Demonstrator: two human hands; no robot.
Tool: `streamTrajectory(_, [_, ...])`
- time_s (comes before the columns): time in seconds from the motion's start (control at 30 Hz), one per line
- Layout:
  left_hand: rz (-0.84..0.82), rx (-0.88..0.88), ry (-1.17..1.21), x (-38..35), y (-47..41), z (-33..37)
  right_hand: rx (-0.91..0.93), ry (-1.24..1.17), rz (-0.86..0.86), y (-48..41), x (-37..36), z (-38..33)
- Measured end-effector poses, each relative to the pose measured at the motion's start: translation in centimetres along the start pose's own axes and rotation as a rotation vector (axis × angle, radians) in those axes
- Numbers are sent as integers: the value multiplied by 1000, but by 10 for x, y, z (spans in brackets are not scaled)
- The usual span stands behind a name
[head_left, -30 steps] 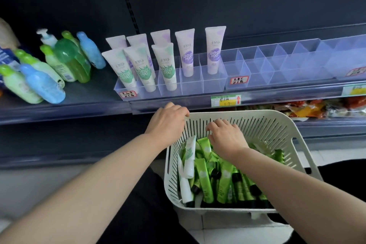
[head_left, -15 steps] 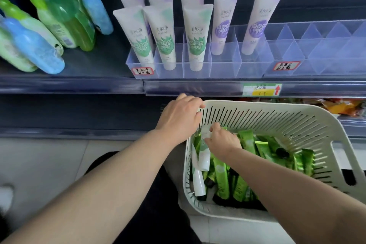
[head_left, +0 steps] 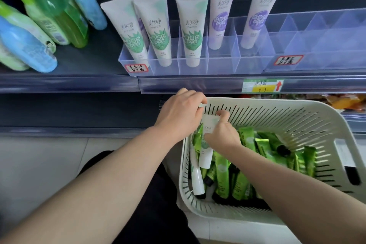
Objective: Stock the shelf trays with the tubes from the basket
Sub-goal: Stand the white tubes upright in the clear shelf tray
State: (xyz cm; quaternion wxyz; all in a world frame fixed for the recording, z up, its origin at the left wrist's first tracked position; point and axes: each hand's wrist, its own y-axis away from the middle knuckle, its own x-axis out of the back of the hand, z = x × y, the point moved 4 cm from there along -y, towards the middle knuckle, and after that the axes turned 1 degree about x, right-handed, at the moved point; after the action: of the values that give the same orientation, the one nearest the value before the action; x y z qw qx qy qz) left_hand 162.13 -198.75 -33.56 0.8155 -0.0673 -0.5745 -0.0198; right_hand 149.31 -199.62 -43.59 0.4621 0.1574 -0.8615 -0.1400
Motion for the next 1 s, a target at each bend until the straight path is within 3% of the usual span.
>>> streamTrajectory(0.13, [-55,-75,-38,-9,8,13,131,67,-34,16,30,3])
streamTrajectory(0.37, [-310,-260,-377,-47,17,36,296,144,-72,50,68,28])
streamTrajectory(0.53, [-669,-101,-596,-69,11,49,366,223,-88,66,88,50])
streamTrajectory(0.6, [-772,-117,-714,-82,12,51,407,248,-78,71,95,56])
streamTrajectory(0.83, [-968,-71,-892,-117,15,33,479,215,7,66,98,56])
streamTrajectory(1.0, [-998,-64,-927,-125,22,28,532,255,41,63,96,53])
